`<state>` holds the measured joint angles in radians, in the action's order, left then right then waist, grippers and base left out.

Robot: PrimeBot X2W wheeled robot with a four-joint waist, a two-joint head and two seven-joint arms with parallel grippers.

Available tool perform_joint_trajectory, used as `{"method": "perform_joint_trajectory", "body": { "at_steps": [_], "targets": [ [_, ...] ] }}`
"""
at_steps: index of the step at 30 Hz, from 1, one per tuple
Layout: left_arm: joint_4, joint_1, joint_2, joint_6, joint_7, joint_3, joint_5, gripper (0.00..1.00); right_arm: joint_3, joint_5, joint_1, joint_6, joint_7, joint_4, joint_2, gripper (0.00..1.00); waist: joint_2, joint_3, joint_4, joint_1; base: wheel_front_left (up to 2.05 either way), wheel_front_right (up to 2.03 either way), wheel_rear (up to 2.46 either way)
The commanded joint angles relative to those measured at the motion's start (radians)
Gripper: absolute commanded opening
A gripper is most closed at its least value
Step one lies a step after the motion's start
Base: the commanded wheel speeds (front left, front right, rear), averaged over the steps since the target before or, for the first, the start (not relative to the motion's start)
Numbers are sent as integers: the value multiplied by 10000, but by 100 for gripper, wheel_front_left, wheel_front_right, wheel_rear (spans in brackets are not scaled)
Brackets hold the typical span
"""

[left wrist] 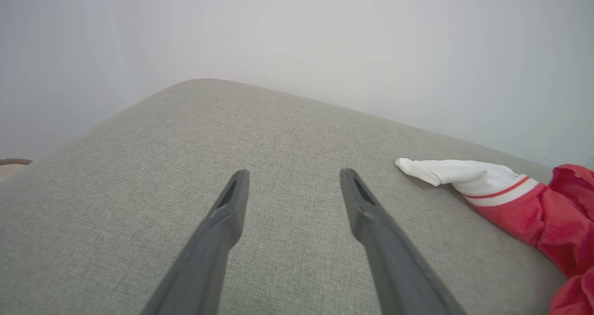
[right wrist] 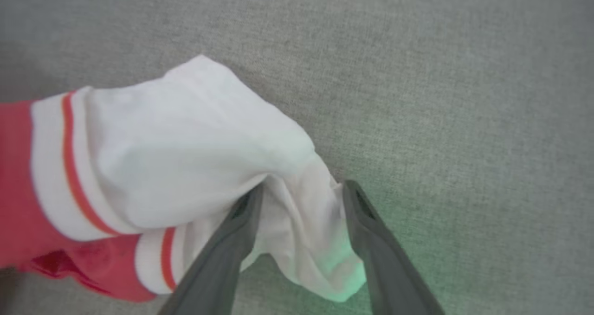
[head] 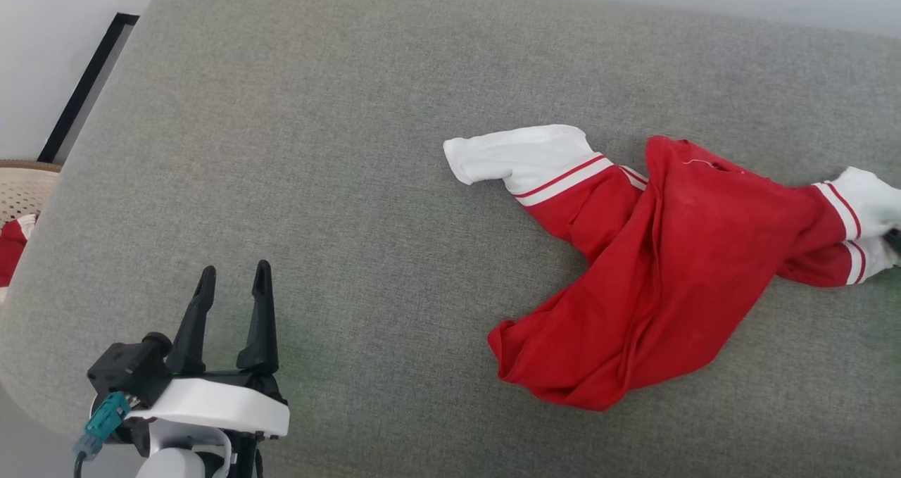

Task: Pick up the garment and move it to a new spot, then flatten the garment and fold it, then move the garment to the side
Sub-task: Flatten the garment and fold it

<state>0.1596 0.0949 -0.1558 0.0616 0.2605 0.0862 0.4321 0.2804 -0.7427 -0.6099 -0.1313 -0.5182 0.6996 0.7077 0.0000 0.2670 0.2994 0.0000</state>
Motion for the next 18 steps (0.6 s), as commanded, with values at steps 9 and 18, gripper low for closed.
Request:
{"method": "perform_joint_trajectory", "body": {
  "at_steps": [9,18],
  "targets": [
    [7,-420,-66,86,64,-261,-151,100,-64,-419,705,11,90,-2568,27,100,0,-328,-187,0,0,0,0],
    [52,-319,-56,187,62,-135,-109,100,-255,-379,1925,9,-807,-5726,-538,100,0,-368,-135,0,0,0,0]
  ]
}}
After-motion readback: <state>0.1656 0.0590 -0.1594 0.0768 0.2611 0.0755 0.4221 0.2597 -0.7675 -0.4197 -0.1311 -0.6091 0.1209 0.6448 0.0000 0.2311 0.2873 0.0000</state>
